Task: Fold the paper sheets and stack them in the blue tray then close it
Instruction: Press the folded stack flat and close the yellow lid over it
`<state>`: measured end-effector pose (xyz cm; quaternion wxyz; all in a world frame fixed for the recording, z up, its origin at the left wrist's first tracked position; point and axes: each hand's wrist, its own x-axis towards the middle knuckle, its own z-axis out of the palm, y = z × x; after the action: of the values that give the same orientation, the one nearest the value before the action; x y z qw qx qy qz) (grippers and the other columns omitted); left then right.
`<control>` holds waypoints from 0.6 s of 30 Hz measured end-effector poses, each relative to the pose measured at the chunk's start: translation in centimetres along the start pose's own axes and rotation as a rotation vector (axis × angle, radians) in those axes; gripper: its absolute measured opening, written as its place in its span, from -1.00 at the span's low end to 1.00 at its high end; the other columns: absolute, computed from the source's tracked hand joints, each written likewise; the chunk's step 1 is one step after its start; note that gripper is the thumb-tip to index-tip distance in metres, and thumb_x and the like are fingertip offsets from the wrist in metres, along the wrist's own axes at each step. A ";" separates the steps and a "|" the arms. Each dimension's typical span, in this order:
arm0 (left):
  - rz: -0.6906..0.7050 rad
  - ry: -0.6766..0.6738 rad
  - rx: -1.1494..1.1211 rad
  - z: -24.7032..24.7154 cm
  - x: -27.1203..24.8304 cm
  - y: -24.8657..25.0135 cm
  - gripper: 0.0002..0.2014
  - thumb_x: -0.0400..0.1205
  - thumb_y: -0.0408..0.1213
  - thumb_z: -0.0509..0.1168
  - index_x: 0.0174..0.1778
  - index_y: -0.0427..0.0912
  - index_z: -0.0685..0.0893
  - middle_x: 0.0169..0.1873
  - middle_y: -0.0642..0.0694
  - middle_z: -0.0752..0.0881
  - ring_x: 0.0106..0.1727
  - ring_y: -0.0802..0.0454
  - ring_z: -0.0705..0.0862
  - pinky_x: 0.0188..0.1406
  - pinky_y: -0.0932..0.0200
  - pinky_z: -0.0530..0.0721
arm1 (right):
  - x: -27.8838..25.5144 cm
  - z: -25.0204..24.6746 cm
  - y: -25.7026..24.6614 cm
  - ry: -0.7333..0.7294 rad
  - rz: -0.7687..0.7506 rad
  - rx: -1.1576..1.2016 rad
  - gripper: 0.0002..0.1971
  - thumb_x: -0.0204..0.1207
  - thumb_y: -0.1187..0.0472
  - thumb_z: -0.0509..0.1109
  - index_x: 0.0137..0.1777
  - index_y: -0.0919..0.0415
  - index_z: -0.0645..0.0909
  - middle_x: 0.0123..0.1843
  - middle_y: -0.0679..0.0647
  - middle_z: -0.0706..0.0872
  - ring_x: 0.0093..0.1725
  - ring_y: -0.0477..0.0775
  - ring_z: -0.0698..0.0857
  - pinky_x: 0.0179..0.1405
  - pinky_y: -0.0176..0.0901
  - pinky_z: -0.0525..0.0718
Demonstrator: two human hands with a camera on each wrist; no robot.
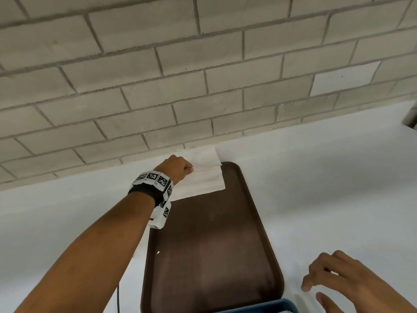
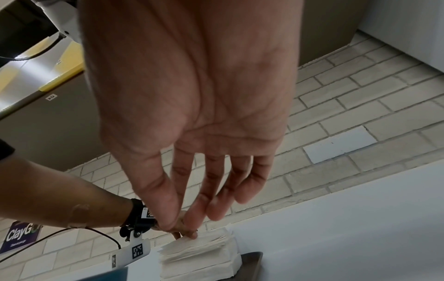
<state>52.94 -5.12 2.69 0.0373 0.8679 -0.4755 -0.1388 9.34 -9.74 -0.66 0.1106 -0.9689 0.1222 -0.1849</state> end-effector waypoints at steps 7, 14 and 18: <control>0.014 0.040 -0.008 -0.2 0.2 0.0 -0.72 0.84 -0.14 0.16 0.11 -0.08 0.80 -0.20 -0.17 0.73 -0.27 -0.07 0.63 -0.09 0.10 0.57 | -0.1 -0.4 0.1 0.015 -0.018 -0.028 -0.70 0.68 -0.08 -0.08 -0.01 -0.37 0.51 -0.08 -0.36 0.49 -0.18 -0.30 0.43 -0.44 -0.40 0.49; -0.026 -0.019 -0.032 -0.4 0.2 -0.2 -0.65 0.79 -0.04 0.26 0.40 -0.09 0.75 0.36 -0.14 0.75 0.29 -0.14 0.73 0.18 0.14 0.59 | -0.3 0.4 0.1 -0.008 -0.040 -0.041 -0.68 0.70 -0.07 -0.12 0.00 -0.38 0.48 -0.07 -0.35 0.46 -0.17 -0.31 0.40 -0.27 -0.35 0.41; -0.016 -0.005 -0.039 -0.1 1.0 -0.6 -0.67 0.79 -0.08 0.26 0.32 -0.14 0.80 0.30 -0.13 0.78 0.21 -0.14 0.75 0.11 0.14 0.60 | -0.1 0.0 -0.4 -0.021 -0.040 -0.058 -0.67 0.68 -0.03 -0.13 0.01 -0.37 0.47 -0.09 -0.33 0.47 -0.19 -0.29 0.41 -0.46 -0.46 0.38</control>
<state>54.02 -5.62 2.47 0.0518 0.8705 -0.4659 -0.1503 9.37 -9.36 -0.59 0.0800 -0.9758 0.1068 -0.1733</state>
